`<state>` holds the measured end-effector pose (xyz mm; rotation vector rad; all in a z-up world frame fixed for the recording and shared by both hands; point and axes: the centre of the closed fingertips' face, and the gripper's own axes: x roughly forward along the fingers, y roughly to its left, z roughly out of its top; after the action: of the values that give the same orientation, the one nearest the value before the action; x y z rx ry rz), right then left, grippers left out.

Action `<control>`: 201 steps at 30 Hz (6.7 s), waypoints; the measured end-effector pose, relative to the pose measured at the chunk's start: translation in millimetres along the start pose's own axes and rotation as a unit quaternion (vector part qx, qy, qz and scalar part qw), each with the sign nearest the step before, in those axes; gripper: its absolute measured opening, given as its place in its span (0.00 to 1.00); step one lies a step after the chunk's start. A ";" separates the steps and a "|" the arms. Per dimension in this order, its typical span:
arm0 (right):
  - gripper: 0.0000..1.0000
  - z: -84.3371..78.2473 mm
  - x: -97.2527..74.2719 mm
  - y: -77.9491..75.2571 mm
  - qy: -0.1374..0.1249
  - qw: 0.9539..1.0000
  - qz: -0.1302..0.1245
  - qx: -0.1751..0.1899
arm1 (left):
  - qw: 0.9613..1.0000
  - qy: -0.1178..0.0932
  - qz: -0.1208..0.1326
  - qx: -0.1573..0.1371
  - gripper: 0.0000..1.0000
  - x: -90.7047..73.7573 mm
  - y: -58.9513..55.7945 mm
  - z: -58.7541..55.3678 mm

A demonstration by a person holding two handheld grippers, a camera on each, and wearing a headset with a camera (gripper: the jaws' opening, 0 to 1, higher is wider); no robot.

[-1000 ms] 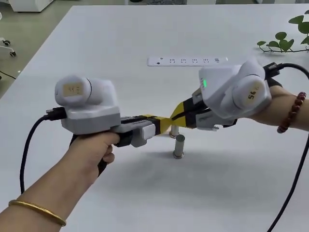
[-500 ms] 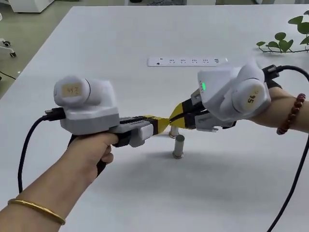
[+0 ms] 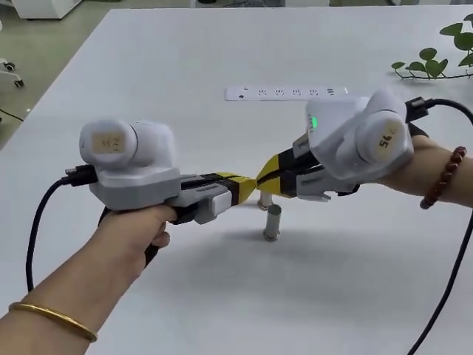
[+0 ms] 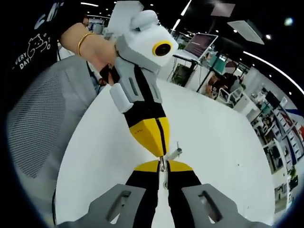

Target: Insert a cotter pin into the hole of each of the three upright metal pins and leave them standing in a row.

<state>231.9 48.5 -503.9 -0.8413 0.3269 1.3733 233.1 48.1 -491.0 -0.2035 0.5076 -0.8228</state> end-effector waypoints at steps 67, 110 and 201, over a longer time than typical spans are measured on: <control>0.00 13.2 -19.4 89.0 -0.057 0.963 0.208 0.162 | 0.979 -0.003 -0.174 0.109 0.00 -38.2 -60.3 -39.7; 0.00 -72.5 -25.7 47.7 0.102 0.977 0.119 0.142 | 0.987 0.028 -0.003 0.156 0.17 5.1 -4.1 -65.4; 0.09 -61.6 5.0 28.7 0.104 0.979 0.126 0.125 | 0.985 0.051 0.066 0.152 0.10 65.2 11.9 -82.5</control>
<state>221.9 8.8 -558.3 -0.7502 0.7748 1.4423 236.2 9.3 -589.4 0.1532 0.4802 -0.7720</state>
